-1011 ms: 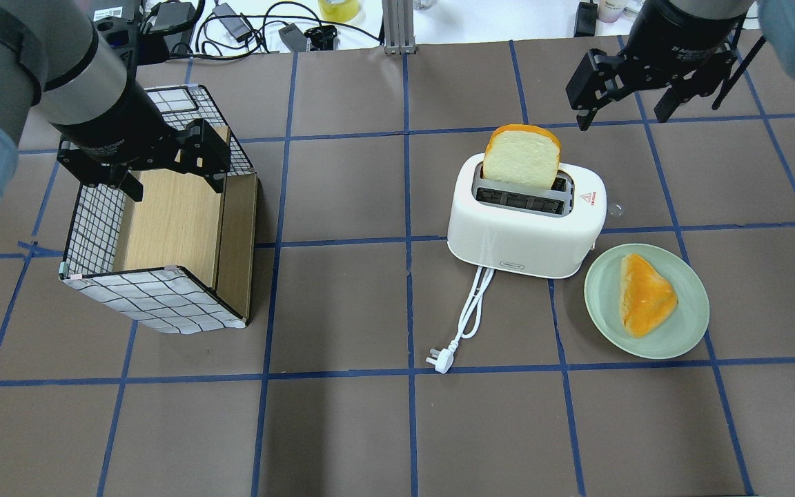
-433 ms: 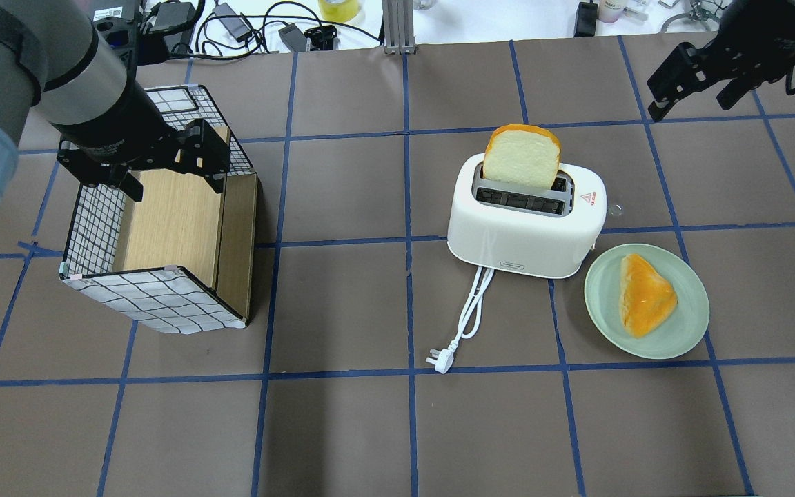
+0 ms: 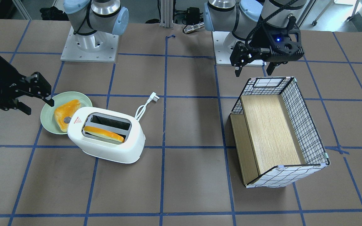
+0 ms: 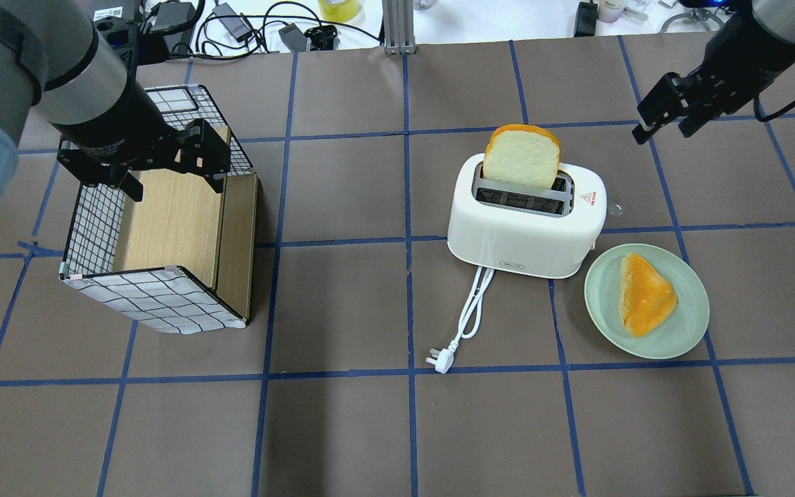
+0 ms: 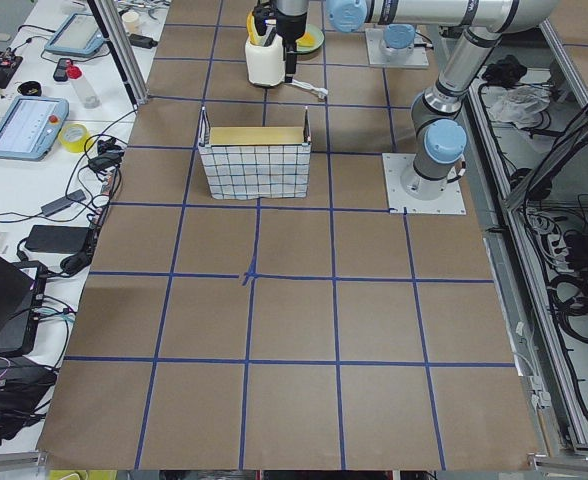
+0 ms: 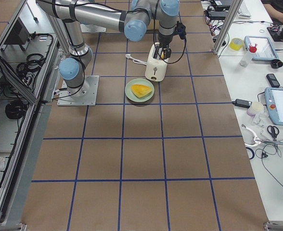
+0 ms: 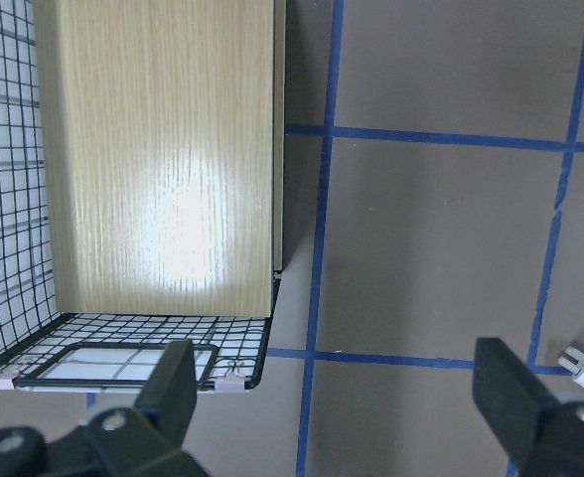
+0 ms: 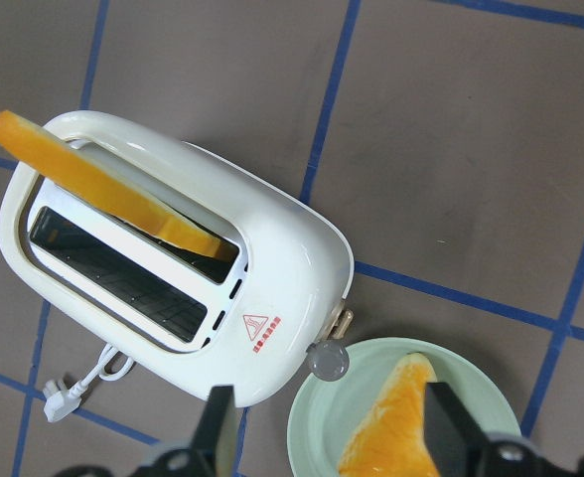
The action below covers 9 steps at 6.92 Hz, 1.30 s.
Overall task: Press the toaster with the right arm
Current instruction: 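Move the right gripper down toward the toaster's lever beside the plate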
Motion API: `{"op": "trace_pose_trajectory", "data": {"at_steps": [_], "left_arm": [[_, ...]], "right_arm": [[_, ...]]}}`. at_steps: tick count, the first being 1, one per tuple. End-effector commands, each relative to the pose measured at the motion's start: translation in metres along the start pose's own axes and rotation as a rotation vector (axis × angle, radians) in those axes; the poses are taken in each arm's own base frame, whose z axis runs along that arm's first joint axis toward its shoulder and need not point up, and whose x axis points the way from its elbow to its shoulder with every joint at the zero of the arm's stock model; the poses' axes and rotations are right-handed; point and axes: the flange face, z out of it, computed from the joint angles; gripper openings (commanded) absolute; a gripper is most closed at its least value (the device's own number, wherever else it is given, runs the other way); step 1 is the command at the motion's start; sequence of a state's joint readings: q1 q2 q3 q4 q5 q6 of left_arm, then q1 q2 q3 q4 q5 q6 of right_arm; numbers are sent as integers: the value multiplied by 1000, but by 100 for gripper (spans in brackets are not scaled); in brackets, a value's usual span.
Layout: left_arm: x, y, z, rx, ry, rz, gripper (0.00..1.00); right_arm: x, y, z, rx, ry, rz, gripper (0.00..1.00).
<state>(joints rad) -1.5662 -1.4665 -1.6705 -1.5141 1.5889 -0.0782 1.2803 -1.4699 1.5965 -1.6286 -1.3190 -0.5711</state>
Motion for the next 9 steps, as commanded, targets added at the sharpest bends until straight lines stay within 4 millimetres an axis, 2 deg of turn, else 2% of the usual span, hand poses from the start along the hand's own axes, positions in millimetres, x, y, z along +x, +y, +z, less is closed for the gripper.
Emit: {"op": "trace_pose_trajectory", "data": {"at_steps": [1, 2, 3, 4, 5, 6, 8, 9], "left_arm": [[0, 0, 0, 0, 0, 0, 100], [0, 0, 0, 0, 0, 0, 100], [0, 0, 0, 0, 0, 0, 100], [0, 0, 0, 0, 0, 0, 100], [0, 0, 0, 0, 0, 0, 100], [0, 0, 0, 0, 0, 0, 100], [0, 0, 0, 0, 0, 0, 100], [0, 0, 0, 0, 0, 0, 100]], "right_arm": [[37, 11, 43, -25, -111, -44, 44], [60, 17, 60, -45, -139, -11, 37], [64, 17, 61, -33, -157, 11, 29], [68, 18, 60, -39, -154, 84, 15], [67, 20, 60, -48, -157, 129, 8], [69, 19, 67, -56, -173, 134, 6], [72, 16, 99, -55, -271, 160, 2], [72, 16, 101, -58, -275, 162, 2]]}}
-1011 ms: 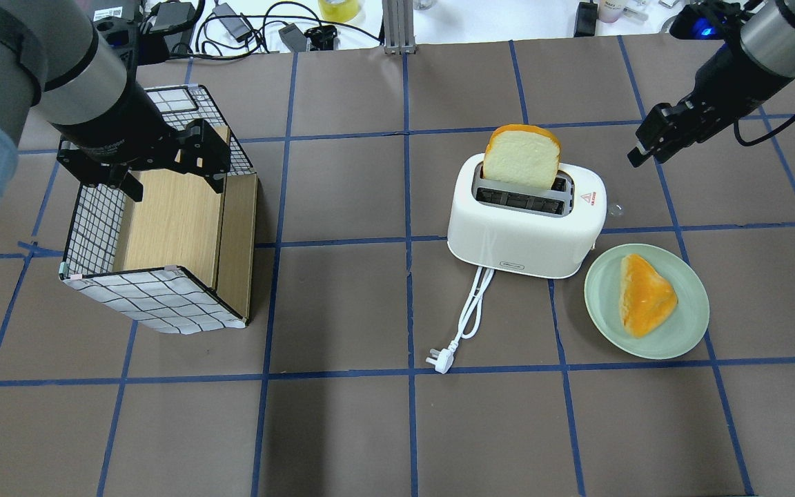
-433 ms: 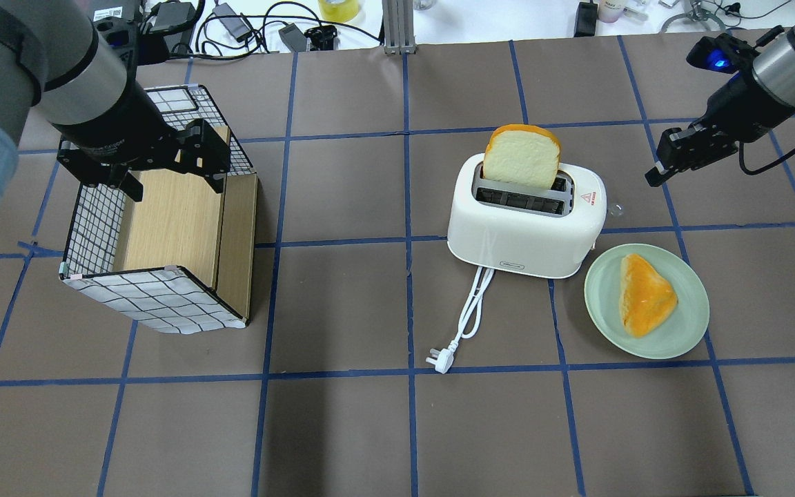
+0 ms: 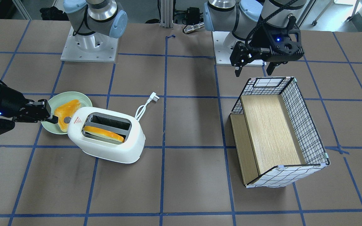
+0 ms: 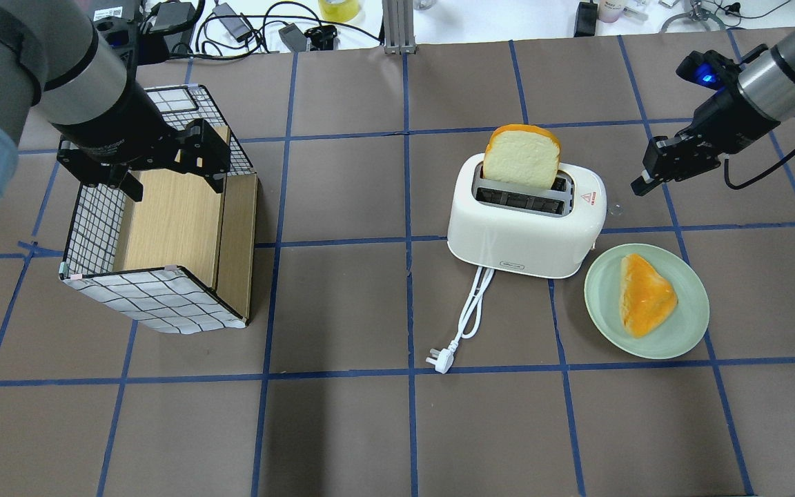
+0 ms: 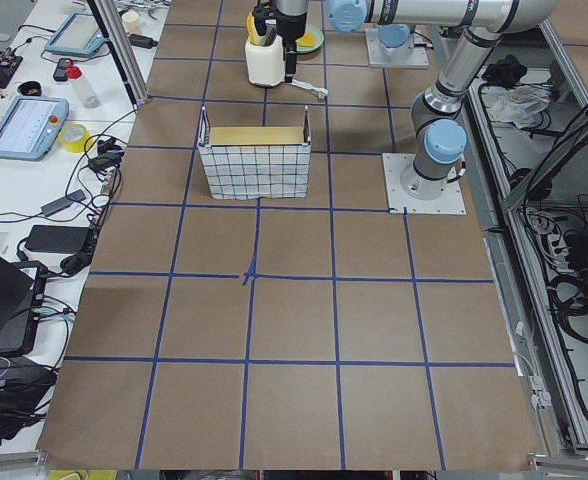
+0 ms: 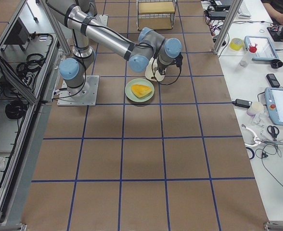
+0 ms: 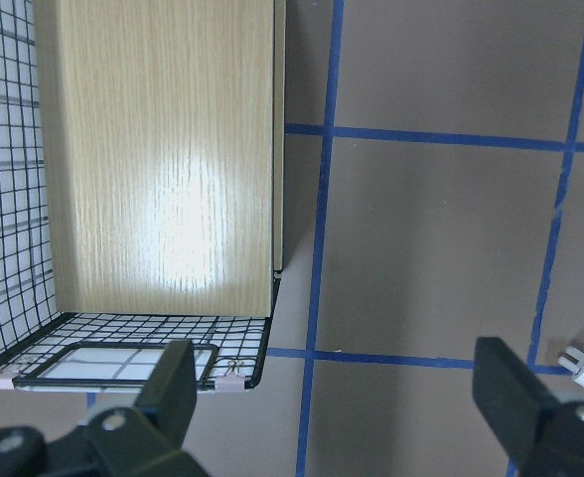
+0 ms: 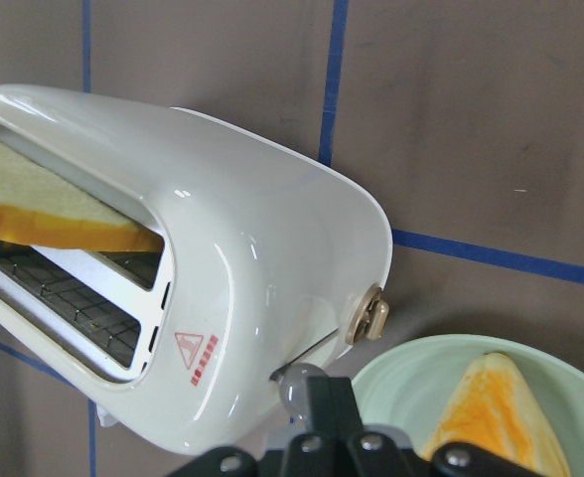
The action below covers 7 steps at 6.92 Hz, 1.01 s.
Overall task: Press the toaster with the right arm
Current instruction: 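Lower the right gripper onto the toaster lever, pressing it down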
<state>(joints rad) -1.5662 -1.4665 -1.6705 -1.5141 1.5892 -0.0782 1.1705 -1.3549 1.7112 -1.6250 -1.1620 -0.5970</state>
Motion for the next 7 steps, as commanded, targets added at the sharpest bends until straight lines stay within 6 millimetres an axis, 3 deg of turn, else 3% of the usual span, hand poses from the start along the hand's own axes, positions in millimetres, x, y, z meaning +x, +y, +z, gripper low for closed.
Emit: {"op": "trace_pose_trajectory", "data": {"at_steps": [1, 5, 7], "left_arm": [[0, 0, 0, 0, 0, 0, 100], [0, 0, 0, 0, 0, 0, 100], [0, 0, 0, 0, 0, 0, 100]], "right_arm": [[-1, -2, 7, 15, -55, 12, 2], [-9, -1, 6, 31, -110, 24, 2], [-7, 4, 14, -14, -127, 47, 2]]}}
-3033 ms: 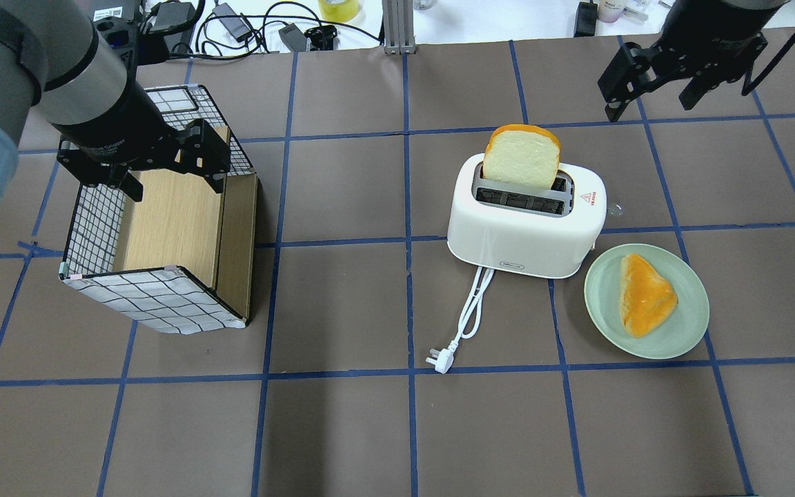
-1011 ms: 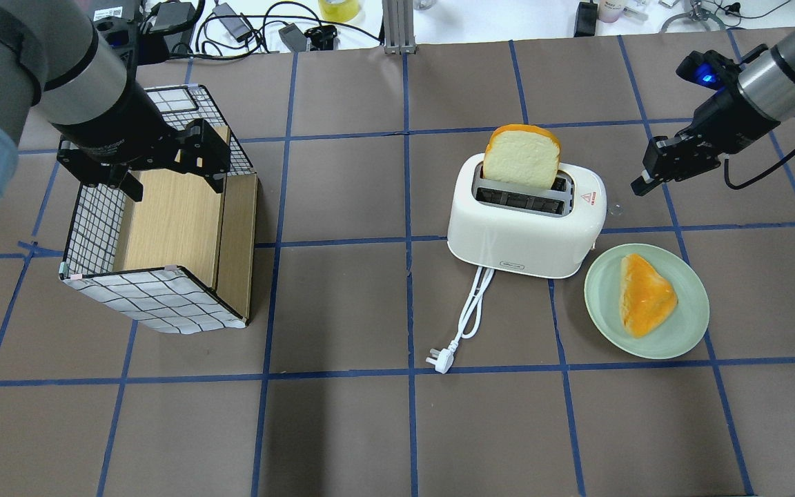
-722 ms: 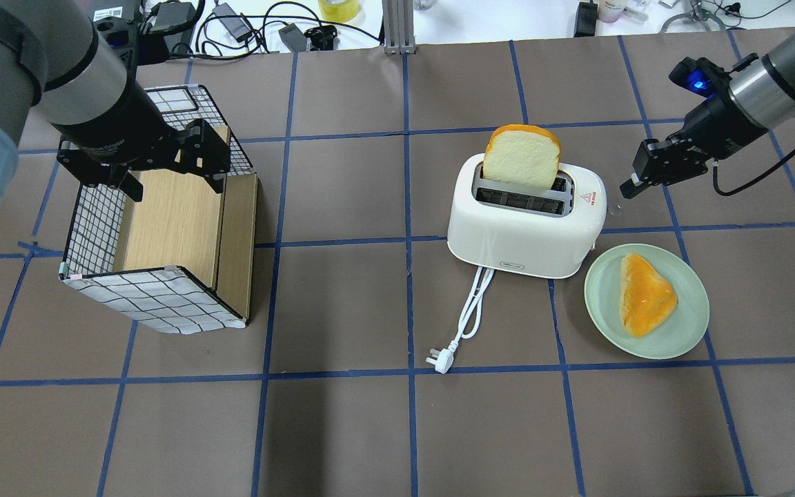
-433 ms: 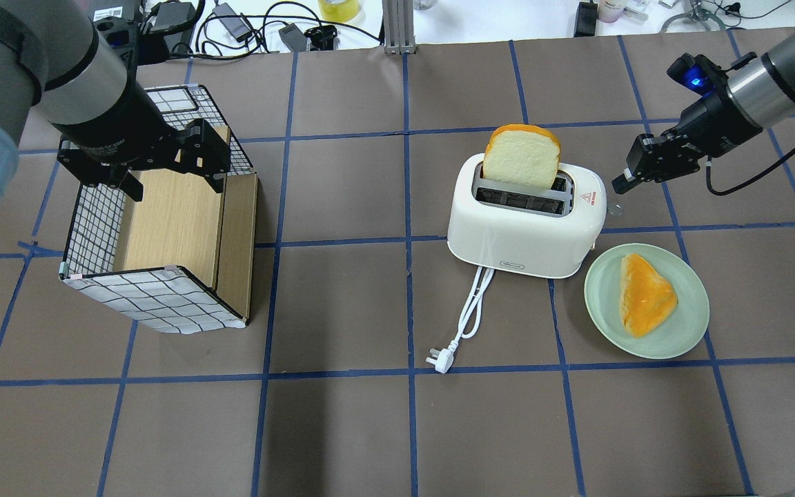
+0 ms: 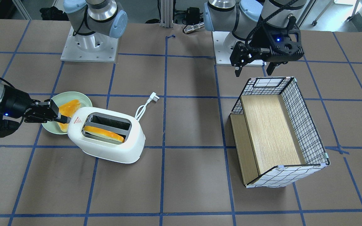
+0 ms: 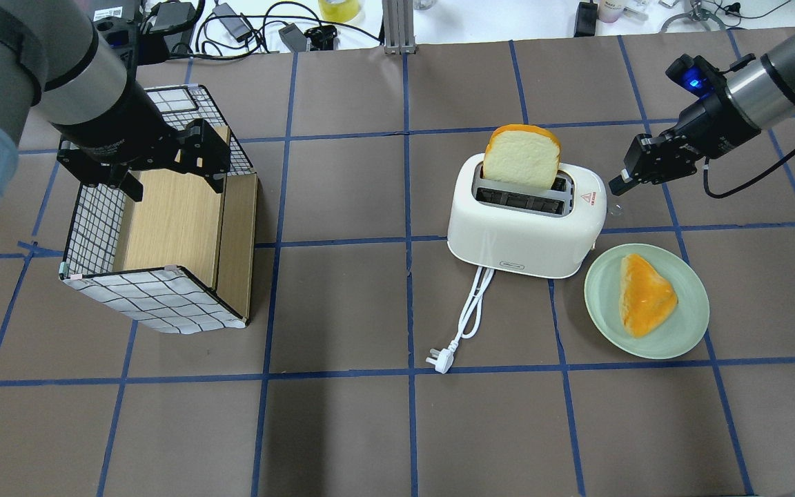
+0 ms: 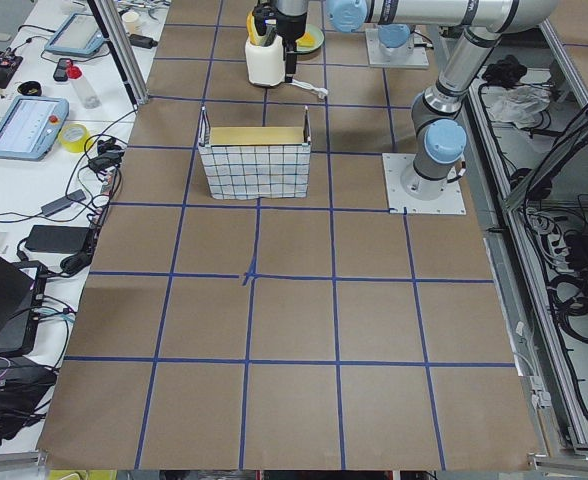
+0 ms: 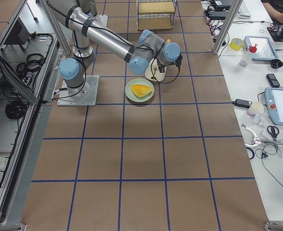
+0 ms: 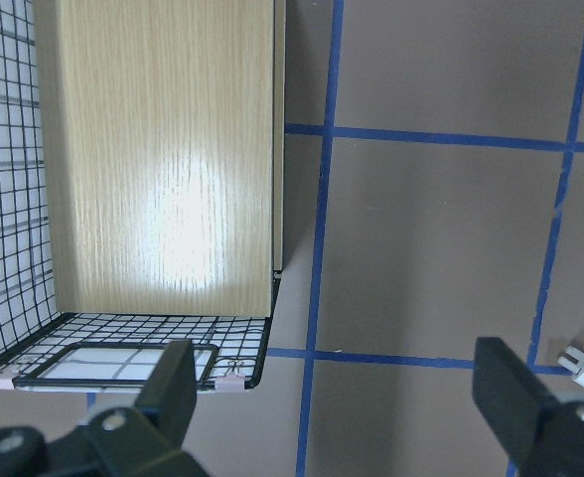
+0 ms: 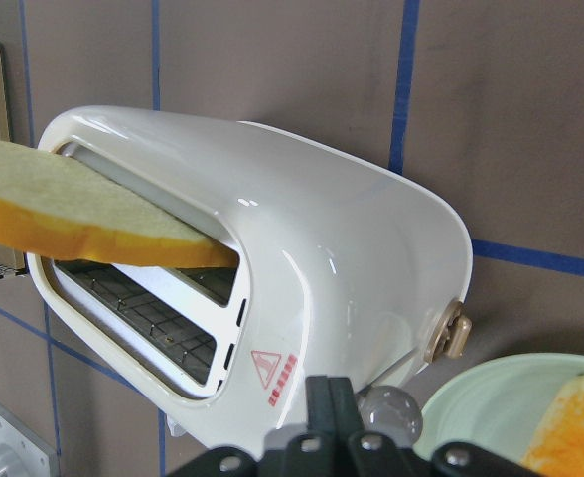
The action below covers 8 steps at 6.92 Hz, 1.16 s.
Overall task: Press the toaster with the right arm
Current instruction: 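Lower the right gripper onto the toaster lever, pressing it down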
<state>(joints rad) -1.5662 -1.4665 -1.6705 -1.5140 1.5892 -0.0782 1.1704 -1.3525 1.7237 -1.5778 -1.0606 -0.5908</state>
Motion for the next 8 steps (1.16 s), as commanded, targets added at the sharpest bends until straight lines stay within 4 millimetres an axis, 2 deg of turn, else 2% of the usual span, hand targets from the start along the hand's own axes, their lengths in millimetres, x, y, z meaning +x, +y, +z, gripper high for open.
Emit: {"op": "trace_pose_trajectory", "data": {"at_steps": [1, 3, 8], "left_arm": [[-1, 0, 0, 0, 1, -1, 100], [0, 0, 0, 0, 0, 0, 100], [0, 0, 0, 0, 0, 0, 100]], "right_arm": [[4, 6, 9, -43, -7, 22, 2], [10, 11, 19, -65, -2, 17, 2], [20, 2, 24, -47, 8, 30, 1]]}}
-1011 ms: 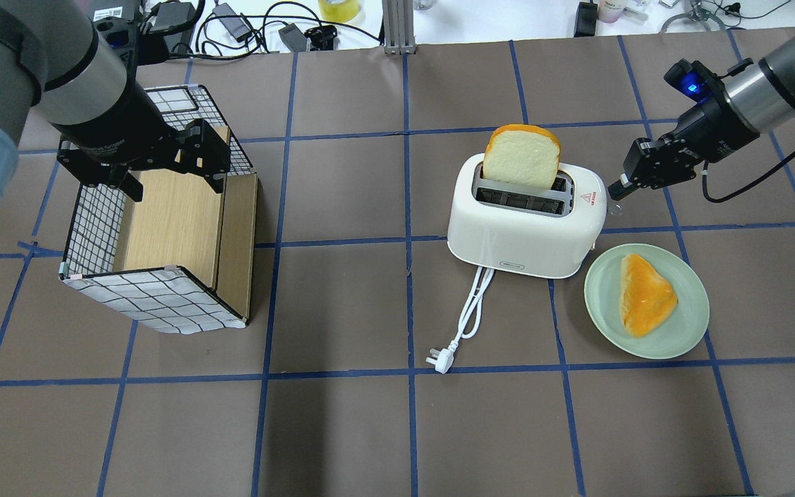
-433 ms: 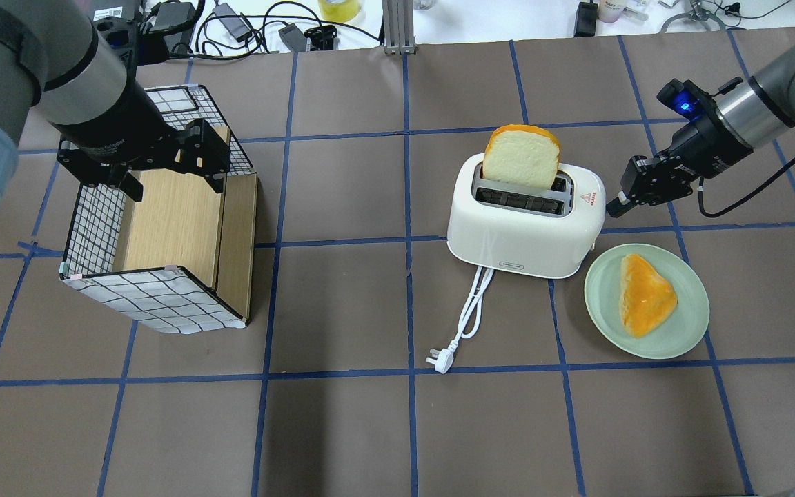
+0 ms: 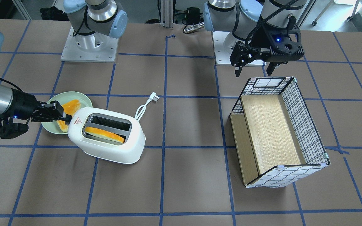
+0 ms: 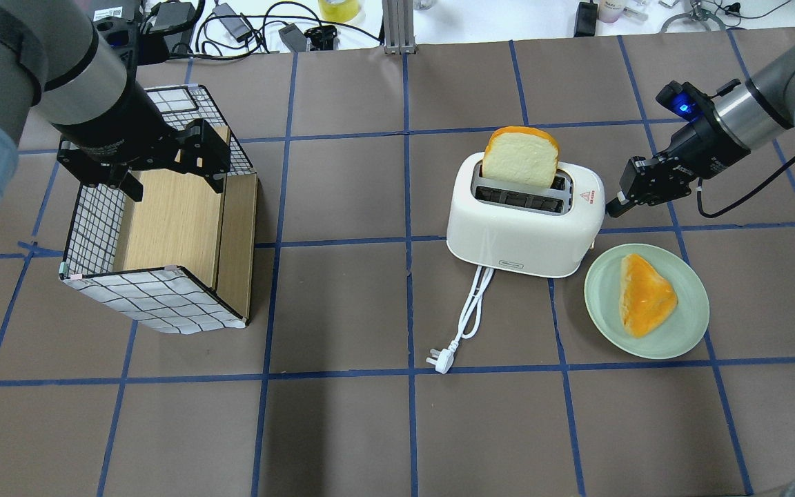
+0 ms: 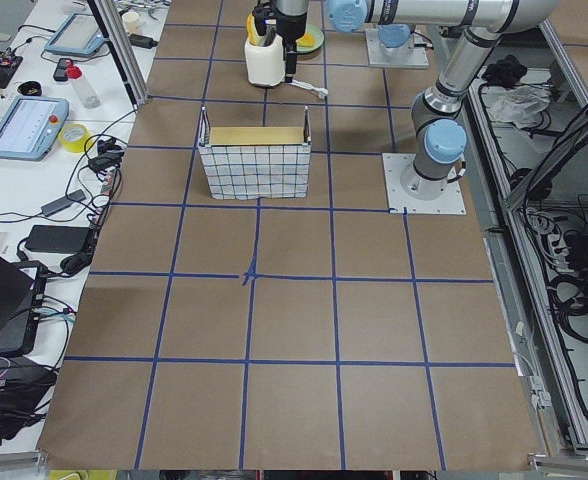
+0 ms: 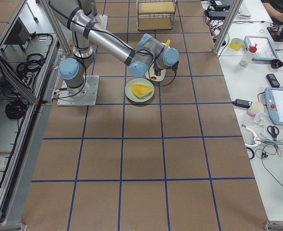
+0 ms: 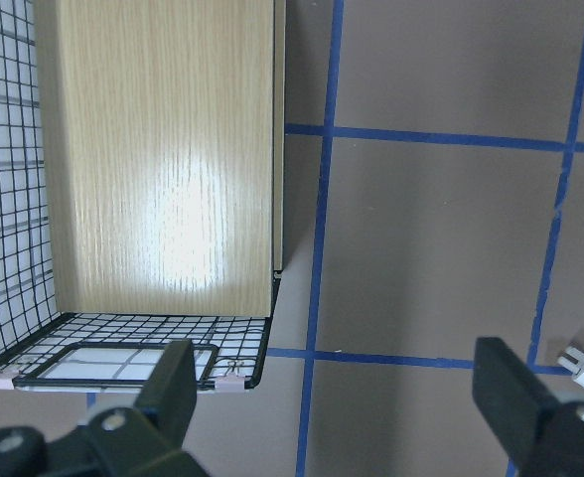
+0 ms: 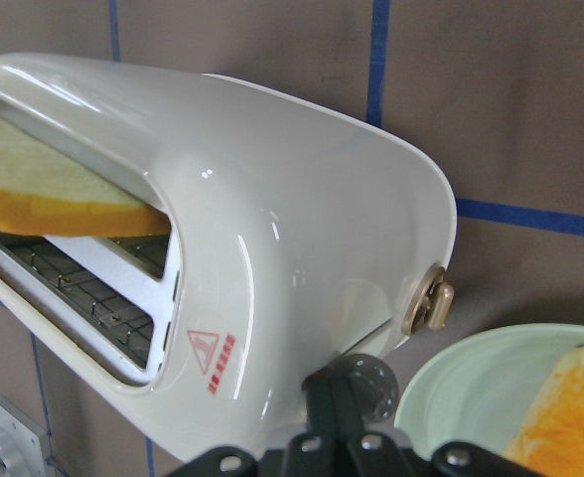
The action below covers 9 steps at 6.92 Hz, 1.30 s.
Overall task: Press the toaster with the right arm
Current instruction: 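Lower the right gripper onto the toaster lever, pressing it down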
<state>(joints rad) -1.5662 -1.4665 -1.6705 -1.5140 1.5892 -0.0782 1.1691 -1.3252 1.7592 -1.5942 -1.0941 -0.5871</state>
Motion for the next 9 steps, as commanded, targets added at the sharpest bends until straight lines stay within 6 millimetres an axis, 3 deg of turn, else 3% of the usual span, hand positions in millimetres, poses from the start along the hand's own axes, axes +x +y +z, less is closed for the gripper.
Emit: {"op": "trace_pose_trajectory", "data": {"at_steps": [1, 5, 7, 9], "left_arm": [[0, 0, 0, 0, 0, 0, 100], [0, 0, 0, 0, 0, 0, 100], [0, 0, 0, 0, 0, 0, 100], [0, 0, 0, 0, 0, 0, 100]], "right_arm": [[2, -4, -1, 19, 12, 25, 0], [11, -7, 6, 5, 24, 42, 0], [19, 0, 28, -29, -1, 52, 0], [22, -1, 31, -36, -3, 54, 0]]}}
